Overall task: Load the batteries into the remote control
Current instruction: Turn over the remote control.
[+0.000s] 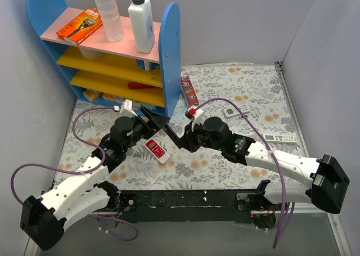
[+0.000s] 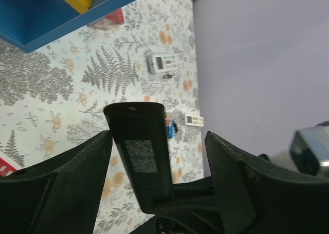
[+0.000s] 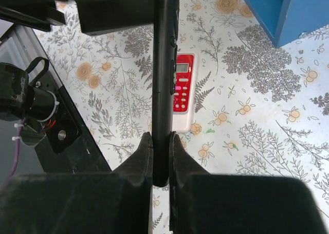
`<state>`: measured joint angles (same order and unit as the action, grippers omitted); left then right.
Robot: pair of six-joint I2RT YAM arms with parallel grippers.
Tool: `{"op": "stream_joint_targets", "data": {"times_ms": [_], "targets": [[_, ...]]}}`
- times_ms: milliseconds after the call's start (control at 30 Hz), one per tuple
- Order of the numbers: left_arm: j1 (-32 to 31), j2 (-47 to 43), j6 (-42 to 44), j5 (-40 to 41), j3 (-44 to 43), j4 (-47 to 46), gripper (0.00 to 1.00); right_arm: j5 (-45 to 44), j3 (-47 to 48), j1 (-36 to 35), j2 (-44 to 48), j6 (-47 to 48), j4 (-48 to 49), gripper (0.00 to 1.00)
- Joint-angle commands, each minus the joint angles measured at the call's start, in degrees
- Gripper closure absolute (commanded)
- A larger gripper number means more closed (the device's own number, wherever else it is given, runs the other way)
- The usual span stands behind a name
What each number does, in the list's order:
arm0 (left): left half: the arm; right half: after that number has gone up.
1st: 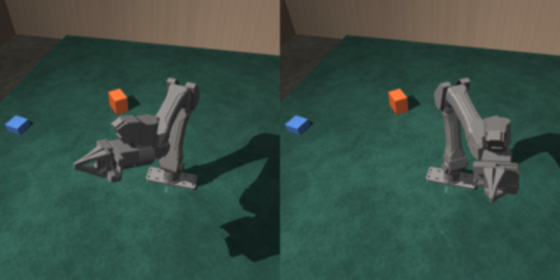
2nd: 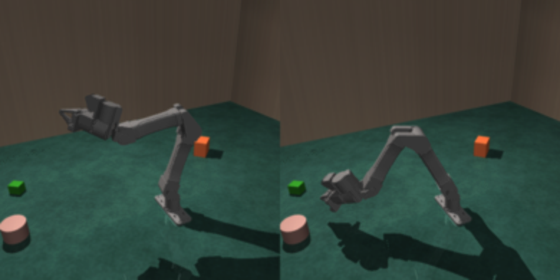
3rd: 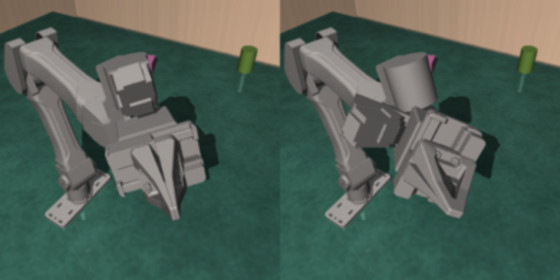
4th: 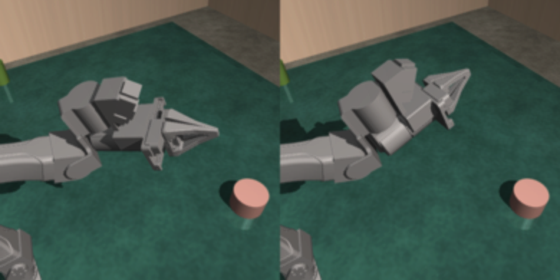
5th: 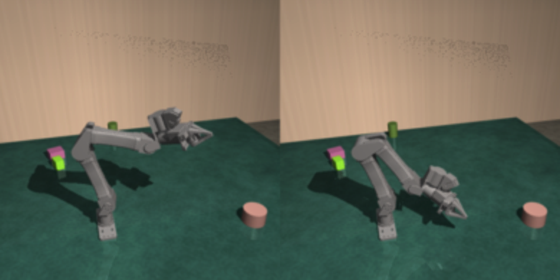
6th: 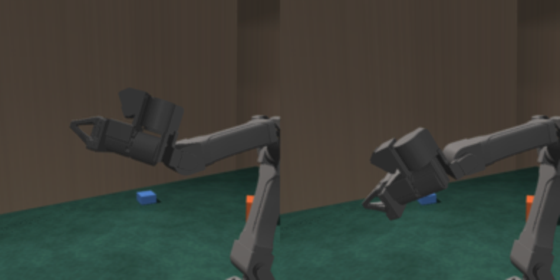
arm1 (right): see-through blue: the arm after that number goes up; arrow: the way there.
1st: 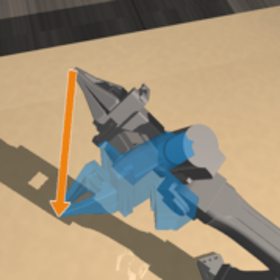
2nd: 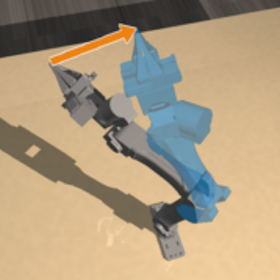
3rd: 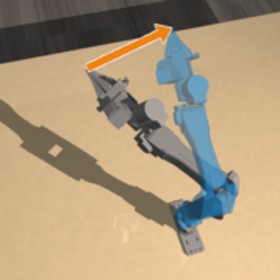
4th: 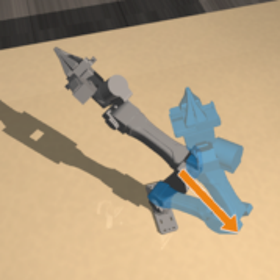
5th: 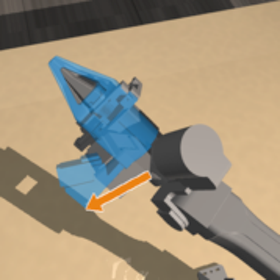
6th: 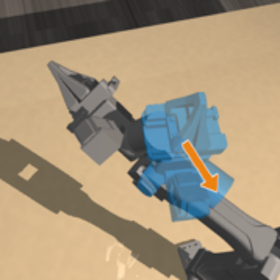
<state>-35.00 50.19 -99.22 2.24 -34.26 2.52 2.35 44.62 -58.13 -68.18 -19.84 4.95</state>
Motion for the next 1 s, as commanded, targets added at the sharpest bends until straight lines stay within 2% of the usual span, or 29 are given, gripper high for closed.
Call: {"op": "stream_joint_targets", "data": {"times_ms": [0, 67, 133, 367, 500, 733, 767, 967], "targets": [[0.1, -5.8, 3.9, 1.5, 0.5, -3.7, 0.21, 1.3, 4.1, 0.6, 2.1, -2.4, 0.7, 0.99], [0.1, -7.8, 6.4, 1.2, 1.5, -6.3, 0.12, 4.3, 4.8, 1.6, 2.8, -4.0, 1.1, 0.99], [0.3, -11.1, 8.2, -0.2, 4.0, -10.7, 0.08, 8.7, 4.9, 2.6, 3.3, -5.5, 2.2, 0.99], [1.0, -19.2, 7.1, -5.9, 15.2, -28.0, 0.07, 24.4, 1.1, 8.7, 5.3, -15.7, 15.0, 0.99], [1.3, -19.0, 4.8, -8.9, 18.8, -37.3, 0.11, 30.9, -0.7, 10.0, 4.6, -22.1, 23.8, 0.99], [1.5, -13.8, 3.2, -13.7, 18.4, -49.6, 0.20, 38.2, -1.3, 10.5, 1.0, -26.3, 30.5, 0.99], [1.6, -13.5, 2.8, -13.6, 18.5, -50.4, 0.25, 38.9, -1.6, 10.7, 0.8, -26.9, 31.8, 0.99], [2.3, -12.1, 0.0, -14.5, 20.0, -55.6, 0.42, 41.9, -4.4, 11.8, -1.0, -32.4, 39.7, 0.99]]}}
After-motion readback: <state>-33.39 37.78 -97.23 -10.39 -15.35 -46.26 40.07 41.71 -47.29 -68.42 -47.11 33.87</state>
